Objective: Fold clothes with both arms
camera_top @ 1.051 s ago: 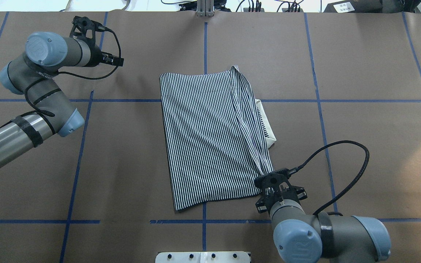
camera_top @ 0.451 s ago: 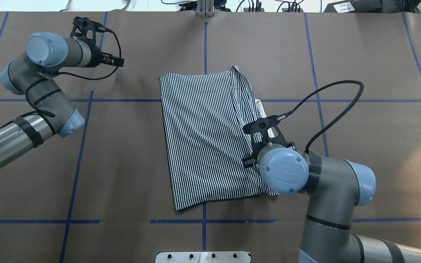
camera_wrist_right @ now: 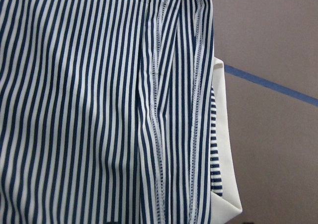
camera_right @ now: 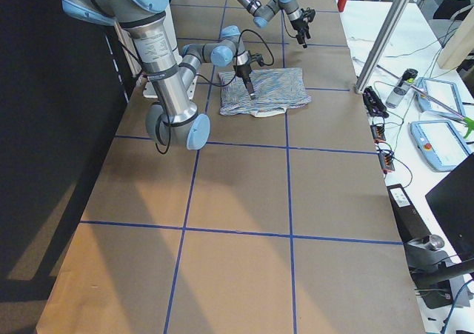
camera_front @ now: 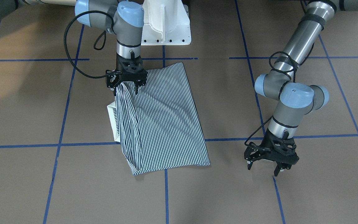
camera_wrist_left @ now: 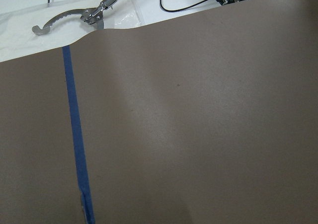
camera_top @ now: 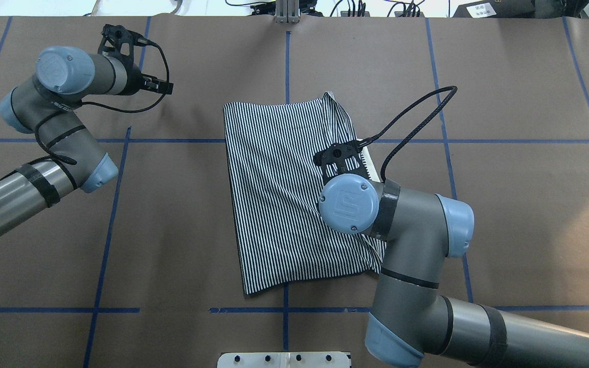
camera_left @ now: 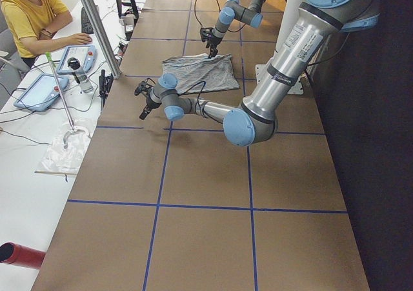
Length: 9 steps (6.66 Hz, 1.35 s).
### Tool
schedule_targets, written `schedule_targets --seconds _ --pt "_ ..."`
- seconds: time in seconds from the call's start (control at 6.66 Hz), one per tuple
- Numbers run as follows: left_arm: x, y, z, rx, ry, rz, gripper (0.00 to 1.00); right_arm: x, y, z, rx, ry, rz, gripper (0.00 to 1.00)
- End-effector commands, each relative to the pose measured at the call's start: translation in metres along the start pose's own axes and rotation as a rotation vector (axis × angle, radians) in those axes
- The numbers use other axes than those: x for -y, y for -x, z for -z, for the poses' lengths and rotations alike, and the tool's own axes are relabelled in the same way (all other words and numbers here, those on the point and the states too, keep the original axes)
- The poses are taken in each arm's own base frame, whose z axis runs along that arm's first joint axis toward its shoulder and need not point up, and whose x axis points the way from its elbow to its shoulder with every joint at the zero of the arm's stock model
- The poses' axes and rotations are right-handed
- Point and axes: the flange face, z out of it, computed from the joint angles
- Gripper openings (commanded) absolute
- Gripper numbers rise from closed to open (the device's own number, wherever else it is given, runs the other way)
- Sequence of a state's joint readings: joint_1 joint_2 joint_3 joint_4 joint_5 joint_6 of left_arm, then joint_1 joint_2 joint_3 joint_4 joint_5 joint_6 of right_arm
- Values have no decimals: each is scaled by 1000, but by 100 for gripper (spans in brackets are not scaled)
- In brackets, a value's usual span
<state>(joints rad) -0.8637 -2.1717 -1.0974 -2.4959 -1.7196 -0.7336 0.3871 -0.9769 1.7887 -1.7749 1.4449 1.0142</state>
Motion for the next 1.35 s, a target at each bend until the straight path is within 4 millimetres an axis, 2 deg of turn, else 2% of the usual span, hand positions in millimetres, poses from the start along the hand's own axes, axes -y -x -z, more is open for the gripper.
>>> schedule_targets --seconds 0.0,0.3,1.2 --pt "0 0 0 -4 -4 0 100 -5 2 -18 -43 37 10 100" --pt "-1 1 0 -5 -5 0 100 -16 5 -23 -65 60 27 100" --pt "-4 4 0 -3 -3 0 100 -23 -10 -36 -123 111 95 100"
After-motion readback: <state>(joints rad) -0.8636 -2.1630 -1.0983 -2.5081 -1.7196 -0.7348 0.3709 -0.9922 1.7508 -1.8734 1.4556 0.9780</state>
